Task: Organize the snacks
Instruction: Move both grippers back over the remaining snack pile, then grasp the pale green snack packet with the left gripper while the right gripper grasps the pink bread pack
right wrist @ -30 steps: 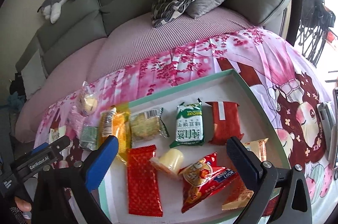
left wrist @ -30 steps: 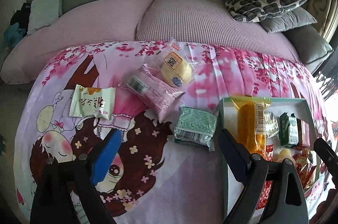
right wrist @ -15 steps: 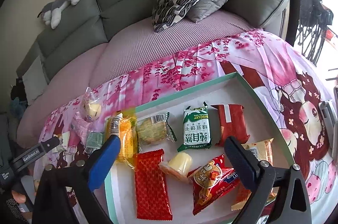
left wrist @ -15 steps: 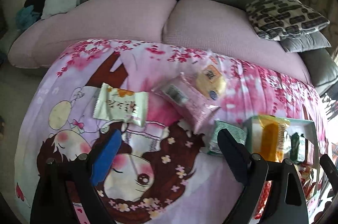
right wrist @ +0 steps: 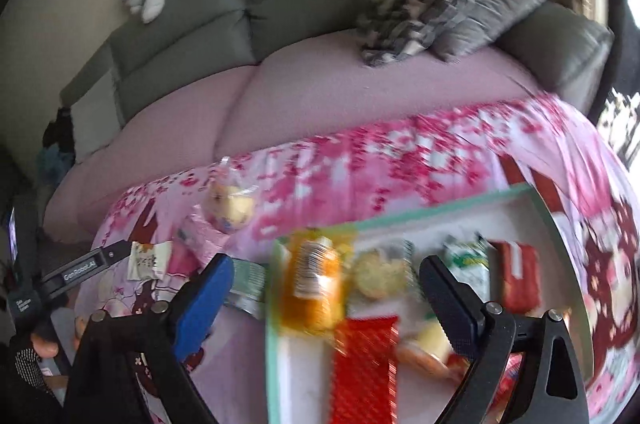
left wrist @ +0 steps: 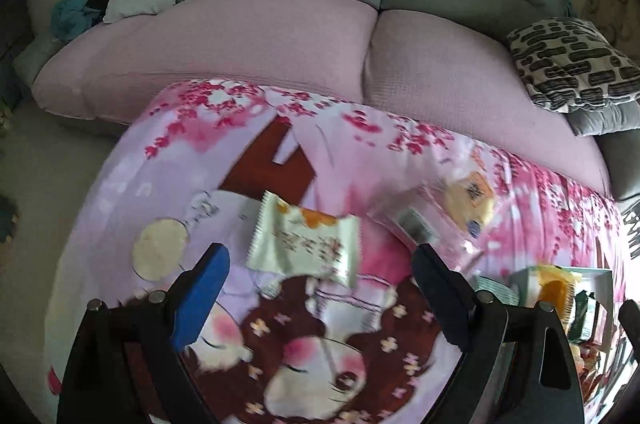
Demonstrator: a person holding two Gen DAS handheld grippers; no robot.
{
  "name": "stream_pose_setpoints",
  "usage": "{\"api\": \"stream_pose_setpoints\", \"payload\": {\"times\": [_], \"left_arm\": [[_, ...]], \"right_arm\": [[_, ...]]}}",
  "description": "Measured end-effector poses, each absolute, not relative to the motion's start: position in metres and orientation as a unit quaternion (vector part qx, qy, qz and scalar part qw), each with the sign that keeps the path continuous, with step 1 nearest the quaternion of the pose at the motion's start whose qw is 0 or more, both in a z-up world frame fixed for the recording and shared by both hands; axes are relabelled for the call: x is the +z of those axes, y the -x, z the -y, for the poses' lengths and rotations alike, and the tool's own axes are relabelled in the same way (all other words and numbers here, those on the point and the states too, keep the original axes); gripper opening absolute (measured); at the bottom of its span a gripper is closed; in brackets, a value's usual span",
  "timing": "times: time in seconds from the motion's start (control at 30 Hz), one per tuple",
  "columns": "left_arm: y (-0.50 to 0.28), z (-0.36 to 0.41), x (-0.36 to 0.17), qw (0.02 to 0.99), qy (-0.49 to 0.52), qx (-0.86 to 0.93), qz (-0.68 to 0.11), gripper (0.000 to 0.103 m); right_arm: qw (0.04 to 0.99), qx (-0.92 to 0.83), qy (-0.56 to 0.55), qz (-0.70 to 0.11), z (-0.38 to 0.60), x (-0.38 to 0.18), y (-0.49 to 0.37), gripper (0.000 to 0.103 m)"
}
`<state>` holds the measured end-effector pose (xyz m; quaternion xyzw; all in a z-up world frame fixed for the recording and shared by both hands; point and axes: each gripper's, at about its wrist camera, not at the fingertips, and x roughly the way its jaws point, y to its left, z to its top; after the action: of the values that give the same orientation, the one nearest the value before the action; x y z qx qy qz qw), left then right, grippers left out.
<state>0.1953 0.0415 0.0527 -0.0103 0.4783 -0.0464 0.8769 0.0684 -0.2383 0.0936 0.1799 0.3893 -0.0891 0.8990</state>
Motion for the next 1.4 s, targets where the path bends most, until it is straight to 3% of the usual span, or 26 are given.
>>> {"api": "stream_pose_setpoints", "payload": {"times": [0.3,0.43,0.53,0.63,0.77,0.97,1.07,1.13,1.33,1.4], "left_arm": [[-0.228,-0.056,0.039,0.856,0.017,-0.059,-0.513,0.093],[-0.237,-0.057,0.016,0.837,0.029,-0.064,-0.542,0.093],[-0.242,-0.058,-0.002,0.825,0.025,-0.063,-0.561,0.093],[-0.246,-0.057,-0.012,0.819,0.021,-0.068,-0.57,0.093],[-0.253,-0.052,-0.019,0.815,0.0,-0.064,-0.576,0.091],[-0.257,-0.047,-0.03,0.815,-0.016,-0.055,-0.577,0.09],[-0.258,-0.045,-0.029,0.819,-0.018,-0.052,-0.571,0.084],[-0.258,-0.041,-0.028,0.822,-0.029,-0.052,-0.566,0.075],[-0.254,-0.036,-0.024,0.827,-0.02,-0.07,-0.557,0.051],[-0.252,-0.037,-0.023,0.829,-0.014,-0.068,-0.555,0.051]], "right_arm": [[0.9,-0.016,-0.14,-0.413,0.181,0.089,-0.129,0.094],[0.888,0.031,-0.117,-0.443,0.152,0.069,-0.16,0.088],[0.876,0.06,-0.087,-0.47,0.129,0.05,-0.182,0.078],[0.865,0.079,-0.057,-0.492,0.115,0.032,-0.199,0.076],[0.85,0.092,-0.031,-0.517,0.105,0.012,-0.217,0.063],[0.837,0.091,-0.018,-0.539,0.108,-0.005,-0.234,0.057],[0.836,0.093,-0.019,-0.54,0.107,-0.009,-0.239,0.057],[0.832,0.095,-0.023,-0.545,0.105,-0.013,-0.243,0.056],[0.833,0.092,-0.041,-0.544,0.104,-0.016,-0.239,0.043],[0.835,0.097,-0.05,-0.54,0.104,-0.012,-0.235,0.041]]}}
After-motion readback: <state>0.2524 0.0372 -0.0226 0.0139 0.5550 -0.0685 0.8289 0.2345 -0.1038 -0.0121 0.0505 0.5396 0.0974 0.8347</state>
